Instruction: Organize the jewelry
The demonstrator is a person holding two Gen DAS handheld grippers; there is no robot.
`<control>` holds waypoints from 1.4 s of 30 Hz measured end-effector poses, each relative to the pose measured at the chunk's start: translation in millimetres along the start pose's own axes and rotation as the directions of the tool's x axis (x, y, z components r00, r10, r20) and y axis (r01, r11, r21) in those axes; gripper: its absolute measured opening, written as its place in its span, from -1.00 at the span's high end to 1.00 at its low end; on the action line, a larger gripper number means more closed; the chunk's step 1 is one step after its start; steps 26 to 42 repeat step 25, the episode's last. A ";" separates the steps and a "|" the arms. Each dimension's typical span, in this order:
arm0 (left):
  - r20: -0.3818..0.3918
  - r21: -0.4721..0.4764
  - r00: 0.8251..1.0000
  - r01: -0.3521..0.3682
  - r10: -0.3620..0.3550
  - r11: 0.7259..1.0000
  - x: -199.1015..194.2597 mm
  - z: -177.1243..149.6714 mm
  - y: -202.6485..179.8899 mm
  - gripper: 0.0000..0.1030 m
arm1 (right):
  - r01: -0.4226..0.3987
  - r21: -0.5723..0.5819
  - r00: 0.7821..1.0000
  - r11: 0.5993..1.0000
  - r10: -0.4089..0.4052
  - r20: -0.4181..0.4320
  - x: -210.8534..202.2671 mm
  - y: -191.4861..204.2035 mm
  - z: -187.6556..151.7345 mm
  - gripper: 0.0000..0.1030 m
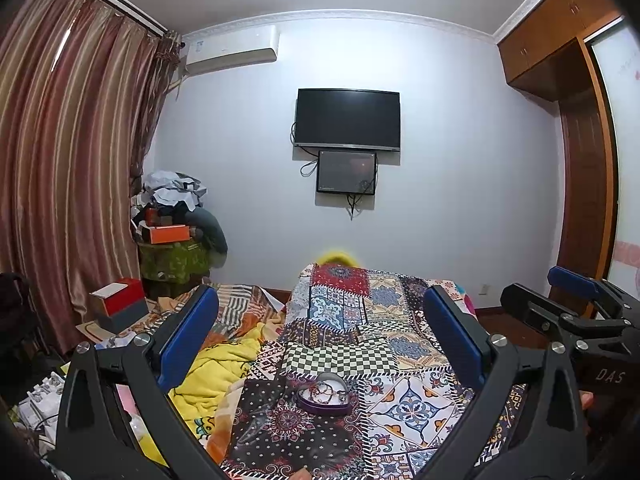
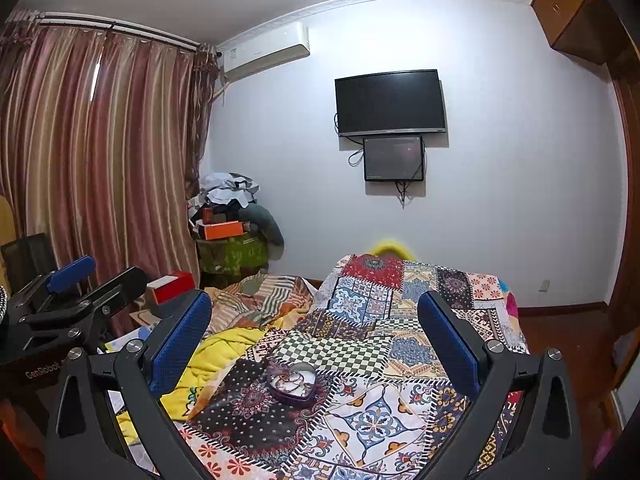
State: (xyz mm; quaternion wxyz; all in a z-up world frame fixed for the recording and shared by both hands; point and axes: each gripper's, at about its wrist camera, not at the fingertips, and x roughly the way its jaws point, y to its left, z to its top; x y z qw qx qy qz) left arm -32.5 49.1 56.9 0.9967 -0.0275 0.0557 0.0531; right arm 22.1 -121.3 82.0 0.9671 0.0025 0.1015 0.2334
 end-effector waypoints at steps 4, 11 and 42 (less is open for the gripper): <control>-0.007 0.001 1.000 0.009 -0.009 1.000 1.5 -1.4 -2.5 -0.99 | -0.001 0.010 1.000 1.000 0.001 -0.005 1.4 -2.9 -0.2 -0.98; -0.016 -0.001 1.000 0.012 -0.012 1.000 5.2 -2.6 -3.4 -0.99 | -0.001 0.015 1.000 1.000 0.001 -0.011 3.2 -4.9 -1.9 -0.98; -0.039 -0.018 0.999 0.013 -0.014 1.000 16.8 -9.7 0.0 -0.99 | 0.003 0.017 0.999 1.000 -0.002 -0.035 12.2 -6.4 -5.5 -0.99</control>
